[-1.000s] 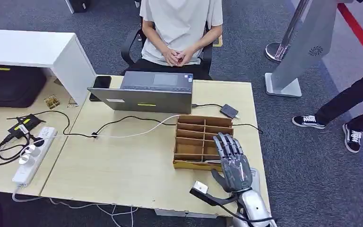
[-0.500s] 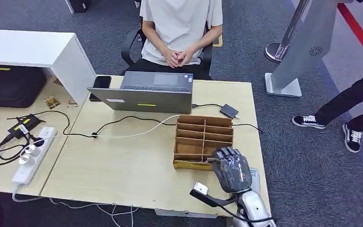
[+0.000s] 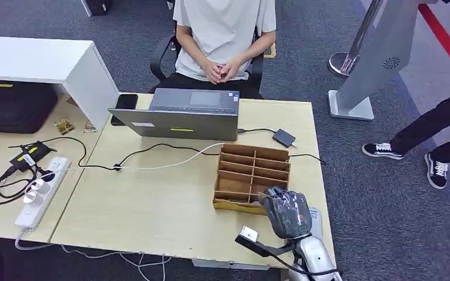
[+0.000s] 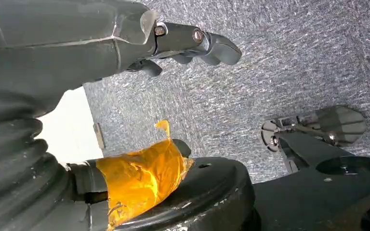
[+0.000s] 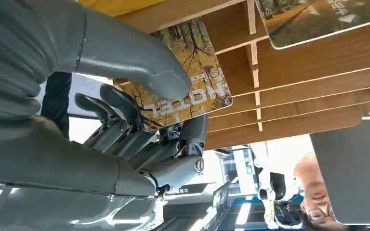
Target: Pass the card to the sensor for recognition and then transmit it.
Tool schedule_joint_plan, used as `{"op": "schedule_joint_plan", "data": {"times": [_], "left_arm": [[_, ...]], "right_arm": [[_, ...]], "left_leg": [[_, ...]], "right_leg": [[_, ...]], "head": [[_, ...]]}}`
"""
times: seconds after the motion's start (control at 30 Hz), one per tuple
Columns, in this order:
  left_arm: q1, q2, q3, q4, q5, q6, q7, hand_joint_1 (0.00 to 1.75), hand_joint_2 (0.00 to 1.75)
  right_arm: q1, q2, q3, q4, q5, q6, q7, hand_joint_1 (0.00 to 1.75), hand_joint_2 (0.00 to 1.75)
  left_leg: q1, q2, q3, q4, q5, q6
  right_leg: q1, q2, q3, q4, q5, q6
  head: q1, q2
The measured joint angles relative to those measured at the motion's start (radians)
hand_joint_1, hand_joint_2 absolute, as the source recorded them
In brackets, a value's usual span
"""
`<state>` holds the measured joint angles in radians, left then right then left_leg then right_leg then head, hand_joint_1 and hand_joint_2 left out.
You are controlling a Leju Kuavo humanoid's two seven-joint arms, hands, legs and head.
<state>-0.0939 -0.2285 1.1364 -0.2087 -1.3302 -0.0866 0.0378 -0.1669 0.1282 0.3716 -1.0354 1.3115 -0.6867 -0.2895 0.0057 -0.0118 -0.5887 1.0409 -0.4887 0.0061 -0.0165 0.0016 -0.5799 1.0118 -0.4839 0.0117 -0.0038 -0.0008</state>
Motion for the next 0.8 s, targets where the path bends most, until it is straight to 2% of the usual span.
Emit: {"op": "schedule_joint_plan", "data": {"times": [0.23,0.4,0.53,0.63,0.8], "left_arm": [[0.0,-0.001,-0.006,0.0,-0.008,-0.008,-0.011,0.0,1.75],[0.0,-0.002,-0.008,0.0,-0.012,-0.003,-0.011,0.0,1.75],[-0.001,0.0,-0.015,0.0,-0.027,-0.013,-0.007,0.0,1.75],[-0.001,0.003,-0.016,0.0,-0.037,-0.016,-0.003,0.0,1.75],[-0.001,0.005,-0.023,0.0,-0.037,-0.018,0.001,0.0,1.75]], "right_arm": [[0.0,0.001,0.0,0.01,-0.034,0.0,-0.021,1.75,1.75],[-0.018,0.001,0.002,0.025,-0.106,0.0,-0.036,1.75,1.75],[-0.09,-0.013,0.054,0.036,-0.277,0.023,-0.005,1.75,1.75],[-0.154,-0.04,0.1,0.019,-0.351,0.061,0.017,1.75,1.75],[-0.218,-0.07,0.142,-0.008,-0.374,0.087,0.037,1.75,1.75]], "left_leg": [[0.0,0.0,0.0,0.0,0.0,0.0],[0.0,0.0,0.0,0.0,0.0,0.0],[0.0,0.001,0.0,0.0,0.001,-0.001],[0.0,0.001,0.0,0.0,0.002,0.0],[0.0,0.0,0.001,0.0,0.002,-0.001]], "right_leg": [[0.0,0.0,0.0,0.0,0.0,0.0],[0.0,0.0,0.0,0.0,0.0,0.0],[0.0,0.001,0.0,0.0,0.001,-0.001],[0.0,0.001,0.0,0.0,0.002,0.0],[0.0,0.001,0.0,0.0,0.002,0.0]], "head": [[0.0,0.0],[0.0,0.0],[0.0,0.0],[0.0,0.0],[0.0,0.0]]}}
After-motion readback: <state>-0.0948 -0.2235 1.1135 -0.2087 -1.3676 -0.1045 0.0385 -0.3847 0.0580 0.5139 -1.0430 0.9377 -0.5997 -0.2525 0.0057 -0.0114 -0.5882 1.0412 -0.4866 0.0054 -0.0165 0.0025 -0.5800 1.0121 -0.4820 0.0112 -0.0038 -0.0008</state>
